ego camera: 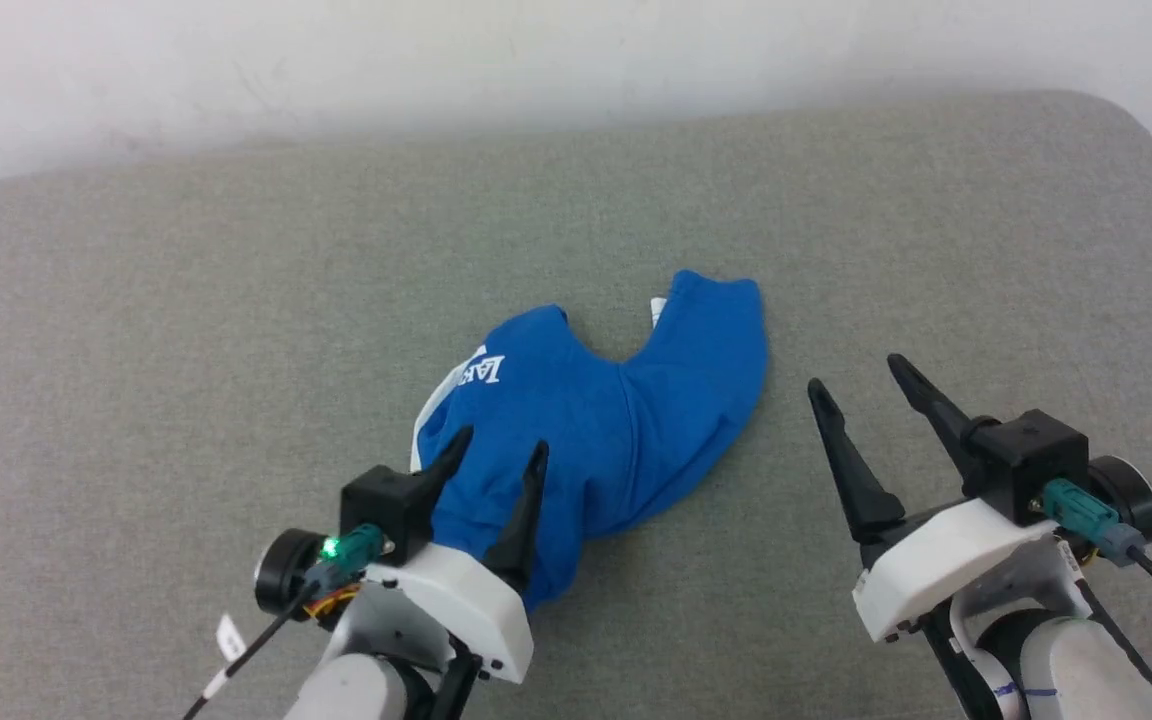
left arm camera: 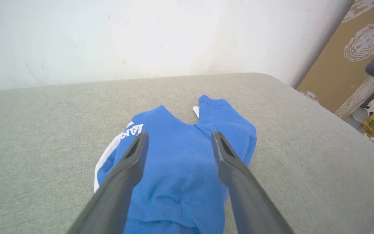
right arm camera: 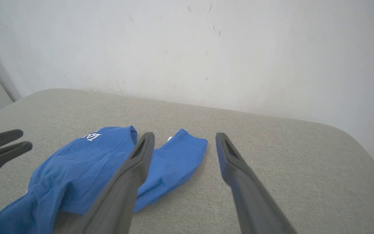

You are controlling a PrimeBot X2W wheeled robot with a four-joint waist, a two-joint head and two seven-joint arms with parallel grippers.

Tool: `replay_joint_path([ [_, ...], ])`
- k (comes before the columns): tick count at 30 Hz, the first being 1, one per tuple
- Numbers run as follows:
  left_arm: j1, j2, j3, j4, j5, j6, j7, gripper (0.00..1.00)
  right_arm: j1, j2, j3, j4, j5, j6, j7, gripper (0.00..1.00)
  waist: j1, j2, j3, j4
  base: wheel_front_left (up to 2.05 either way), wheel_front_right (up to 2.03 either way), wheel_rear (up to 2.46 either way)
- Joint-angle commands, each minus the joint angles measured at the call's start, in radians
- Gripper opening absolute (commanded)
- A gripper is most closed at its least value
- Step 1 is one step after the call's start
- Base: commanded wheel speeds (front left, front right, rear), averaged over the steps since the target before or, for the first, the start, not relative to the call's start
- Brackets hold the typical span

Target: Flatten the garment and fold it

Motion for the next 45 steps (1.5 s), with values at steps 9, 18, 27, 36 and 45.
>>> replay_joint_path([
  [9,0.025,0.061,0.090,-0.184,0.023,0.068,-0.023,1.00,0.033,0.003,-0.004,-0.003,0.009,-0.002,0.018,1.00,0.0000,-0.0001,-0.075,0.026,0.00,0.00,0.00],
  [18,0.117,0.134,0.239,-0.233,0.025,0.166,-0.051,1.00,0.067,0.001,-0.008,-0.013,0.013,-0.002,0.032,1.00,0.0000,-0.0001,-0.103,0.037,0.00,0.00,0.00],
  [27,0.205,0.170,0.292,-0.254,0.017,0.188,-0.077,1.00,0.015,-0.018,-0.071,0.077,0.029,-0.002,0.073,1.00,0.0000,-0.0001,-0.083,0.075,0.00,0.00,0.00],
  [36,0.165,0.142,0.275,-0.265,0.014,0.193,-0.104,1.00,-0.236,-0.143,0.037,0.352,0.141,-0.002,0.261,1.00,0.0000,-0.0001,-0.012,0.113,0.00,0.00,0.00],
  [45,0.079,0.117,0.261,-0.260,0.006,0.180,-0.143,1.00,-0.552,-0.271,0.278,0.577,0.369,-0.002,0.553,1.00,0.0000,-0.0001,0.101,0.161,0.00,0.00,0.00],
])
